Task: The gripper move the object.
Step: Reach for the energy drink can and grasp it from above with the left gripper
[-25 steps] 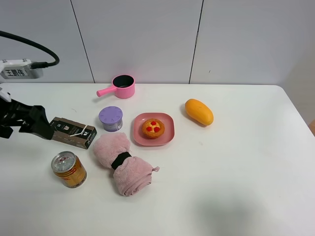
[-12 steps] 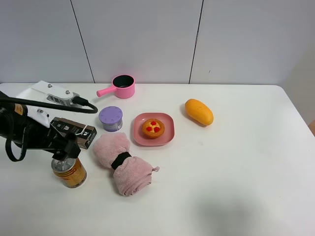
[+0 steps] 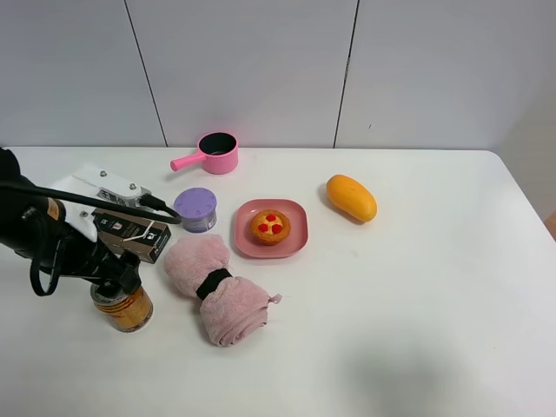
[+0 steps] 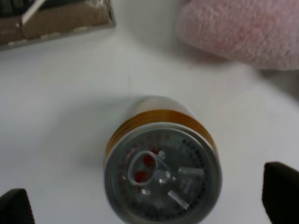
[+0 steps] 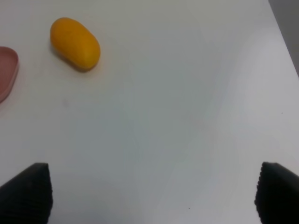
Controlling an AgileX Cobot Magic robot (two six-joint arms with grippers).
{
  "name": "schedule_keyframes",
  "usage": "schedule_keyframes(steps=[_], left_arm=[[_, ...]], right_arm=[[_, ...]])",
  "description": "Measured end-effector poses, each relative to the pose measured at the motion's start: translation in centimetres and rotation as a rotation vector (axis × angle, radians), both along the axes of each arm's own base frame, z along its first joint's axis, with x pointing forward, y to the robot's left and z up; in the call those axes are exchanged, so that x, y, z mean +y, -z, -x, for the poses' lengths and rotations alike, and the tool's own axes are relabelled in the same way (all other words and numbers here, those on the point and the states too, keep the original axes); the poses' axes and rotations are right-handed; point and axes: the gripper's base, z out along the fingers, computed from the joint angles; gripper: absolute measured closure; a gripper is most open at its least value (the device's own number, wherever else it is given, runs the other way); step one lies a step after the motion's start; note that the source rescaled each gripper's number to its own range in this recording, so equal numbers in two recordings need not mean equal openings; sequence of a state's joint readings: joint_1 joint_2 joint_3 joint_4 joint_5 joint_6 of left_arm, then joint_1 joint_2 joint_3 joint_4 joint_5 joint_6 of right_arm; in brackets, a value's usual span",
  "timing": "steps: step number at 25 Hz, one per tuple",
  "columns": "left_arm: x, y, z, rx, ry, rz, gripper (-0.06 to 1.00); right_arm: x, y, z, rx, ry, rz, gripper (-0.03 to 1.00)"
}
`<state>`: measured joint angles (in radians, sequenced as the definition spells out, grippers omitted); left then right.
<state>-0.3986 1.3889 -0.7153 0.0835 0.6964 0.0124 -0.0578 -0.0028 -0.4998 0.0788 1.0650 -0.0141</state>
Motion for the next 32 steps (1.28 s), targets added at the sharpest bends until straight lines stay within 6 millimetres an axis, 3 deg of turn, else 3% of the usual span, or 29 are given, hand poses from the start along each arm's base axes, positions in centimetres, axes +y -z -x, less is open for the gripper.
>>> schedule_keyframes(steps=[10,23,24,25,26,28,29,32], left_arm=[[-0.6,3.2,-1.3,0.073,0.007,-0.029,-0.05],[-0.8,5.3,-1.8,0.126,0.006,-0.050,-0.05],[-0.8,5.4,-1.8,0.130,0.006,-0.052,0.00],[-0.8,5.5,-1.8,0.131,0.006,-0.052,0.12],[-0.8,5.5,-1.8,0.132,0.006,-0.053,0.31],[-0.8,5.5,-1.8,0.133,0.001,-0.048,0.82],[-0.9,5.5,-1.8,0.134,0.001,-0.046,0.94],[-0.9,5.5,-1.7,0.136,-0.003,-0.044,0.92]], right_arm=[[0.0,0.0,0.0,0.000,0.000,0.000,-0.03],[0.0,0.0,0.0,0.000,0.000,0.000,-0.03],[0.0,0.0,0.0,0.000,0.000,0.000,-0.03],[0.0,0.0,0.0,0.000,0.000,0.000,-0.03],[0.0,0.0,0.0,0.000,0.000,0.000,-0.03],[0.0,0.0,0.0,0.000,0.000,0.000,-0.03],[0.0,0.0,0.0,0.000,0.000,0.000,-0.03],[0.0,0.0,0.0,0.000,0.000,0.000,-0.03]])
